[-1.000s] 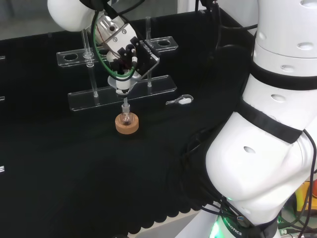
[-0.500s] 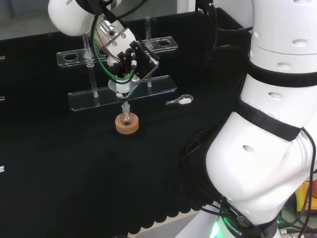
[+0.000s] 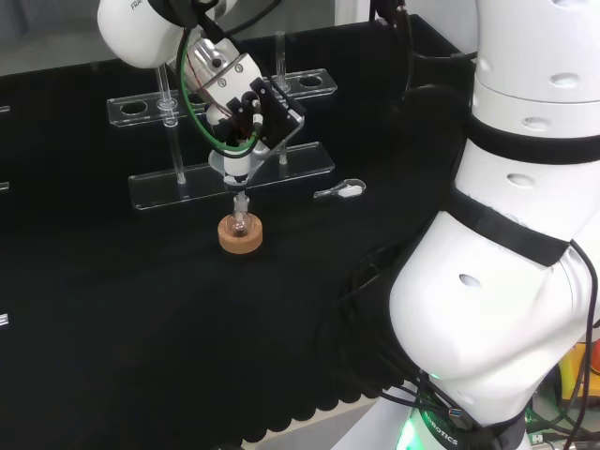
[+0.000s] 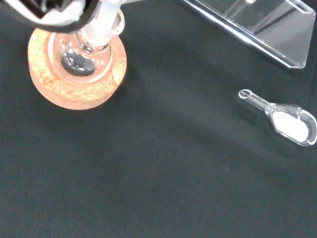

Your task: Place the funnel on the round-bottom flask.

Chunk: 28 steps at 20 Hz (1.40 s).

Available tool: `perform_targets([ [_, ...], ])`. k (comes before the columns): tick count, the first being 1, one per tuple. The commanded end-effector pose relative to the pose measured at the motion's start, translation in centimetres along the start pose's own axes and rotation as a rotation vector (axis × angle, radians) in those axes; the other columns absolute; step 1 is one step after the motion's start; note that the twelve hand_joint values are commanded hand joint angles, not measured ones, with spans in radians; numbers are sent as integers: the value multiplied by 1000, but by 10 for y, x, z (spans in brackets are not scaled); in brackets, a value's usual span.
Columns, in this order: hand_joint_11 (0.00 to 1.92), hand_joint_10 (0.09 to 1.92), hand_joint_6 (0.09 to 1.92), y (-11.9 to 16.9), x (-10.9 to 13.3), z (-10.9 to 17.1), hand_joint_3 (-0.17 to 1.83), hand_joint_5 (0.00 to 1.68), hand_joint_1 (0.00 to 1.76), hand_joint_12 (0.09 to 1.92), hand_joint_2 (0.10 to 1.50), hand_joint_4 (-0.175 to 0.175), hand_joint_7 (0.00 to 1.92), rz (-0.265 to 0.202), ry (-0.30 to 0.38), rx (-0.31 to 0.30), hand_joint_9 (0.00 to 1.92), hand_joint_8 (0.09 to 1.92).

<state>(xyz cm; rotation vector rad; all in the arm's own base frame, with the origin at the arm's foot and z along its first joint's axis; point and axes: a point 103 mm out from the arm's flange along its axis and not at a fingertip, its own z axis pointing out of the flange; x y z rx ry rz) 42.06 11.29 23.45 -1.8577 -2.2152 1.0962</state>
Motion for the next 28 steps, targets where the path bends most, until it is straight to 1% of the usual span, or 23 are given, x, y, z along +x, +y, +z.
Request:
perform_targets([
  [1,850,294,790,1,0,1,714,834,931,1081,739,69,813,-4,2,2,1195,619],
  [4,850,293,790,3,3,2,714,833,932,1081,739,69,812,0,-1,2,1195,620],
  [6,850,293,791,3,2,3,714,833,932,1081,739,69,811,-5,5,-2,1195,620],
  [12,850,292,792,10,15,2,715,832,932,1081,739,69,808,-15,-20,2,1194,621],
  [16,850,291,793,12,12,2,715,832,932,1080,739,68,807,-32,-24,1,1194,622],
  [18,851,290,793,12,8,2,716,831,932,1080,739,68,806,-41,-23,-9,1194,623],
  [23,850,289,794,10,6,4,716,830,931,1080,737,68,804,-50,-17,-8,1193,624],
  [25,846,286,798,10,4,7,718,807,923,1081,723,58,784,-59,-6,-7,1179,626],
  [28,792,305,822,9,1,10,738,680,877,1113,674,22,673,-65,-2,-2,1097,668],
])
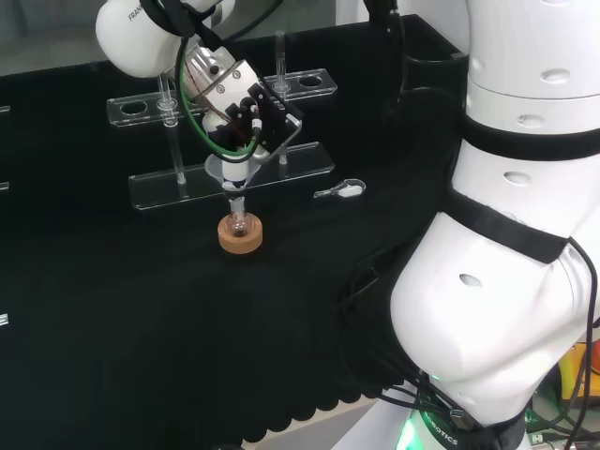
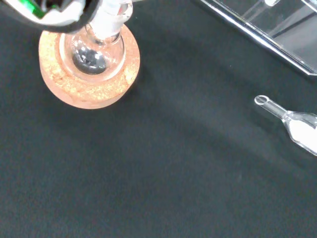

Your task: Place the funnel on the round-bottom flask.

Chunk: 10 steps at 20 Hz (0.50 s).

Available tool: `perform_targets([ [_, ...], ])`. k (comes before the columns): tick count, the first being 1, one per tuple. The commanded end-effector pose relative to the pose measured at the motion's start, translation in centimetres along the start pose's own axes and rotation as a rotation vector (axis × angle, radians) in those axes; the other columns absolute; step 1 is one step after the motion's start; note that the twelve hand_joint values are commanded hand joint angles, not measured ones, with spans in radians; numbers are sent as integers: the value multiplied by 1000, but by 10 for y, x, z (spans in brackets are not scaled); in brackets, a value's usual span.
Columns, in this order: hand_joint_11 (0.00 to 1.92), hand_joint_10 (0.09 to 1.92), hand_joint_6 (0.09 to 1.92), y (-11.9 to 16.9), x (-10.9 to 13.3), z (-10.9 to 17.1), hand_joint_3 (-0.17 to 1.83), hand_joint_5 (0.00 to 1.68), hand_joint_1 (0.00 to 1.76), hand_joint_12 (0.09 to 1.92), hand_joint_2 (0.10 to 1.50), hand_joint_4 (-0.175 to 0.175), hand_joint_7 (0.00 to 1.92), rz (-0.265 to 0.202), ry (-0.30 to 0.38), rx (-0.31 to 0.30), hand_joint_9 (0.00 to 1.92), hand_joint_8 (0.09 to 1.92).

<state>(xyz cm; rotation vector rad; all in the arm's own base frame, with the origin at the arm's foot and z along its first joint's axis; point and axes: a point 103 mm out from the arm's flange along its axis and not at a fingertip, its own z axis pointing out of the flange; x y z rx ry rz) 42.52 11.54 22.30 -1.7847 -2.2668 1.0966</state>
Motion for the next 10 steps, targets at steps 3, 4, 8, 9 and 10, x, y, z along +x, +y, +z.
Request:
perform_targets([
  [3,686,402,668,-2,-4,6,734,472,833,1174,637,-11,528,-15,9,14,946,713],
  [4,646,453,560,-2,-4,6,731,414,816,1197,628,-19,470,-16,6,14,881,721],
  [8,542,602,234,-3,-1,5,709,331,774,1263,612,-27,300,-18,-2,7,699,724],
  [9,528,617,187,-3,0,4,702,324,768,1271,611,-28,273,-18,-5,17,677,720],
  [10,517,625,156,-3,0,4,697,321,764,1275,610,-28,252,-19,-7,23,660,716],
])
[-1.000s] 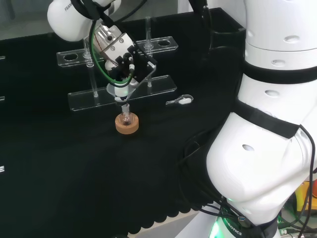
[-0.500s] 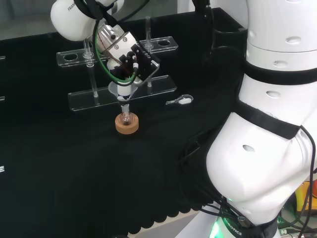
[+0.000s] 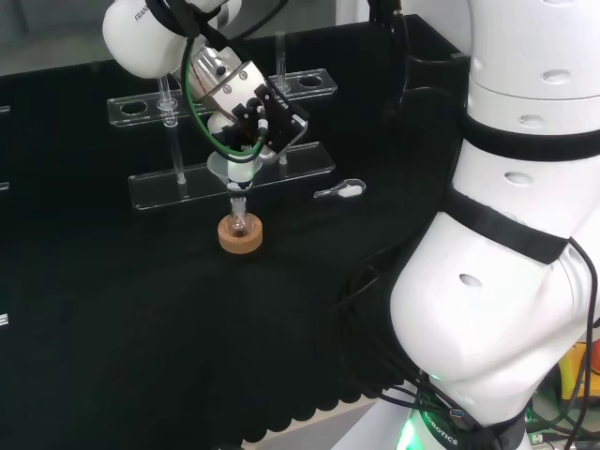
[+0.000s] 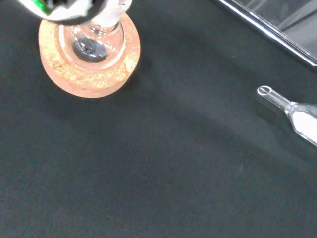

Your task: Place the funnel on the round-bottom flask.

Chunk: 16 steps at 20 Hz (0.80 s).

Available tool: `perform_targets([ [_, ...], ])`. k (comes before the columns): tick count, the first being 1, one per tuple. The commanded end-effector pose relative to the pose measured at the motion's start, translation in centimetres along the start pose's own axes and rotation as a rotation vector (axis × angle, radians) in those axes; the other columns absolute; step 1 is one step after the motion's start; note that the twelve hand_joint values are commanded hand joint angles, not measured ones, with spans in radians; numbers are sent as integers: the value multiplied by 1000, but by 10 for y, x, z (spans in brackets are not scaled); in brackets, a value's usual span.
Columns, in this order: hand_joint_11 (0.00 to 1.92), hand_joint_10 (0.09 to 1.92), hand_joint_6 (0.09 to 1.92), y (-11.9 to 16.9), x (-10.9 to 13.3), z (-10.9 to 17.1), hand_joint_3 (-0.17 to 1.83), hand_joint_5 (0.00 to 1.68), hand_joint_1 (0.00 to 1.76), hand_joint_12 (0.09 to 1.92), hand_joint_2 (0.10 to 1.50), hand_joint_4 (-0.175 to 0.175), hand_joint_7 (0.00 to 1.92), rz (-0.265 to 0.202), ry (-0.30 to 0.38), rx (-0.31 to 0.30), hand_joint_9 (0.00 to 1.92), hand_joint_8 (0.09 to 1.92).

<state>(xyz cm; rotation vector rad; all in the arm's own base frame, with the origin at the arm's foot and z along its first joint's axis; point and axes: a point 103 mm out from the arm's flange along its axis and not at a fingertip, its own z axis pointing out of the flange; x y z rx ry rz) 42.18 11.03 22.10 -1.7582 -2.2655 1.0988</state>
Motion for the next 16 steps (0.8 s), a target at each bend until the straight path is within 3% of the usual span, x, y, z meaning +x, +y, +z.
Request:
perform_targets([
  [1,509,627,138,0,3,-2,694,316,761,1277,608,-28,235,-2,-12,20,646,711],
  [11,442,635,87,-5,3,1,655,300,726,1299,595,-23,108,-14,-3,33,525,668],
  [16,224,706,87,-11,0,4,572,160,644,1369,596,-11,3,-16,0,32,167,327],
])
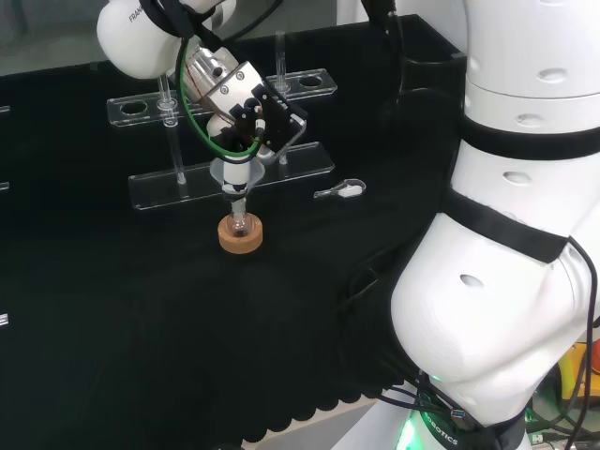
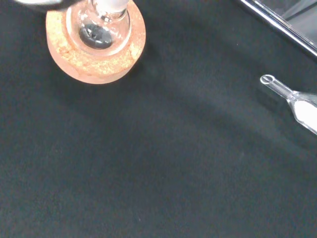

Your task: Place the funnel on the round-bottom flask.

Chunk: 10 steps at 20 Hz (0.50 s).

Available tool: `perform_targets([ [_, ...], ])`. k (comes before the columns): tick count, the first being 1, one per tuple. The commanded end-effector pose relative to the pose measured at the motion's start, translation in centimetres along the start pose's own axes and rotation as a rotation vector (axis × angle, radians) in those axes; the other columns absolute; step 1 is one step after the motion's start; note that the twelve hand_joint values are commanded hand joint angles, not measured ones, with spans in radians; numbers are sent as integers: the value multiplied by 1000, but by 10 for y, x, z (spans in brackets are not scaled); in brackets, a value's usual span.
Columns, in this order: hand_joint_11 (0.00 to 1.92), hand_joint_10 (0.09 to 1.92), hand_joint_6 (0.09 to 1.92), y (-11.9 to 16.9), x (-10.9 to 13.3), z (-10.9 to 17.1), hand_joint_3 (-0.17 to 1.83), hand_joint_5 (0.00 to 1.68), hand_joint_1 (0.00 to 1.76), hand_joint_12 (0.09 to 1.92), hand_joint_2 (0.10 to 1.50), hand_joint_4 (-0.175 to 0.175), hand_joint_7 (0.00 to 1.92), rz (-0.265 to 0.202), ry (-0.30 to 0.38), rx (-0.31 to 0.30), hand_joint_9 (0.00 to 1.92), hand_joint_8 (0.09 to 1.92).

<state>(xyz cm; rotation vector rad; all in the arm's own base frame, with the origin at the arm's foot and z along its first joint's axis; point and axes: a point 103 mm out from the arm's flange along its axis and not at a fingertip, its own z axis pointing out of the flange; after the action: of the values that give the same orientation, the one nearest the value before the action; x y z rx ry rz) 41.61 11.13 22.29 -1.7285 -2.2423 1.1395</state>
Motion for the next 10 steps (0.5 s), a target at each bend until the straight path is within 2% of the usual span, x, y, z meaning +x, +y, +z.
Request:
perform_targets([
  [1,194,720,87,-6,-2,3,555,138,631,1379,598,-9,1,-7,7,0,126,265],
  [3,135,740,87,-7,-1,3,516,83,603,1397,599,-3,0,-6,3,2,48,121],
  [6,78,698,87,-12,-3,1,472,14,571,1415,601,5,0,-1,3,-26,5,87],
  [8,65,685,87,-17,-7,-2,461,2,561,1418,601,7,0,5,14,-69,0,87],
  [10,60,687,87,-25,-13,-4,452,0,554,1422,604,6,0,7,26,-145,0,87],
])
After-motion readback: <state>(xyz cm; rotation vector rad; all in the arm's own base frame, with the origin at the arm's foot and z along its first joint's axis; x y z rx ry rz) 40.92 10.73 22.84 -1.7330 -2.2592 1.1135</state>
